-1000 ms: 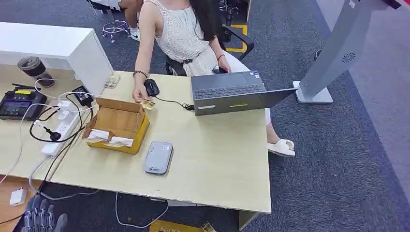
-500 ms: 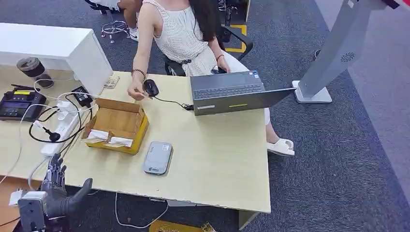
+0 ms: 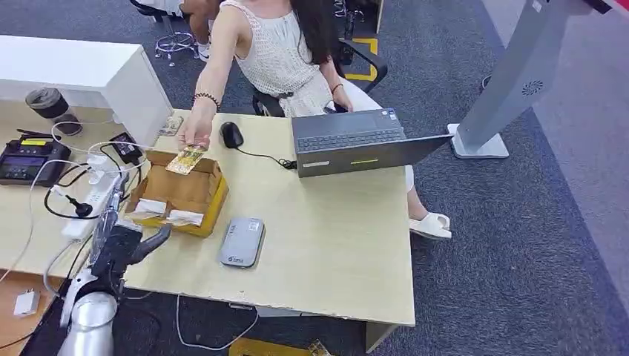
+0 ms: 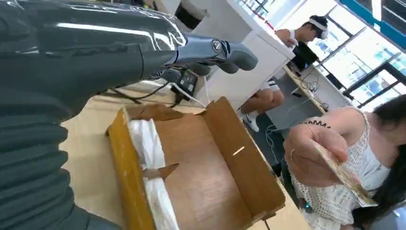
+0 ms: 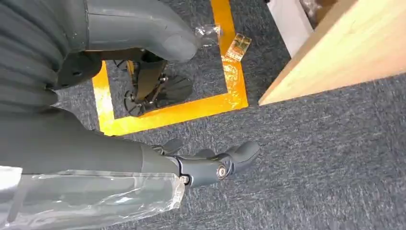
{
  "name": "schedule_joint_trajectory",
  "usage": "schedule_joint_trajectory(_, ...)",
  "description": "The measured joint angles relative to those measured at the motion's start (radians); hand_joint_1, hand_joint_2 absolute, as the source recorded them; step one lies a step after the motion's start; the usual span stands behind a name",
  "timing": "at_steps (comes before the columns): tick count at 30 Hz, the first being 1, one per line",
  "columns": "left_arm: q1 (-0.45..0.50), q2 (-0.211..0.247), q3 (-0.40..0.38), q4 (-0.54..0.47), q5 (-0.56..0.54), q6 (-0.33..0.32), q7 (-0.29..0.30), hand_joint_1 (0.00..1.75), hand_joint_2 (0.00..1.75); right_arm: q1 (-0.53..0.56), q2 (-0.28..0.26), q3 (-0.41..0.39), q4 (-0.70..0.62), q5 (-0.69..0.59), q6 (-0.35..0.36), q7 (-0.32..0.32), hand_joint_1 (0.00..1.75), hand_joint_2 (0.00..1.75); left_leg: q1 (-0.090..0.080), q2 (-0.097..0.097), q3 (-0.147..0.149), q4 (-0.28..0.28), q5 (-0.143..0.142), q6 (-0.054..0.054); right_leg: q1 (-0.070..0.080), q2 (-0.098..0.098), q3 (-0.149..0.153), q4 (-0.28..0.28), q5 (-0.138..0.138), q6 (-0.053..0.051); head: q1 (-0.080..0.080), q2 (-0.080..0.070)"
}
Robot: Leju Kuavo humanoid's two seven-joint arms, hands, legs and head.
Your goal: Pass the card to the sensor for recognition and then transmit it.
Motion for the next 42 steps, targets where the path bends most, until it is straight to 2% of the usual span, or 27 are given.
schedule_joint_trajectory(26,-0.425,0.278,-0.345,0.287,-0.615,0.289,0.297,0.0,1.75,-0.039,0.05,0.01,0.034,0.106,-0.015,0.059,0.0,1.75,0.001,0.002,-0.001,0.0,0.003,-0.003,0.001,0.002,-0.002,0.001,0.003,-0.002,0.0,0.0)
schedule_joint_trajectory(32,-0.497,0.303,-0.403,0.344,-0.726,0.339,0.349,0.0,1.75,-0.045,0.056,0.022,0.04,0.124,-0.015,0.072,0.0,1.75,0.001,0.002,-0.002,0.0,0.004,-0.003,0.001,0.002,-0.002,0.001,0.003,-0.002,0.0,0.0)
schedule_joint_trajectory(42,-0.543,0.314,-0.426,0.404,-0.73,0.341,0.353,0.0,1.75,-0.049,0.057,0.029,0.043,0.124,-0.019,0.084,0.0,1.75,0.001,0.002,-0.002,0.0,0.004,-0.003,0.001,0.003,-0.002,0.001,0.004,-0.001,0.0,0.0)
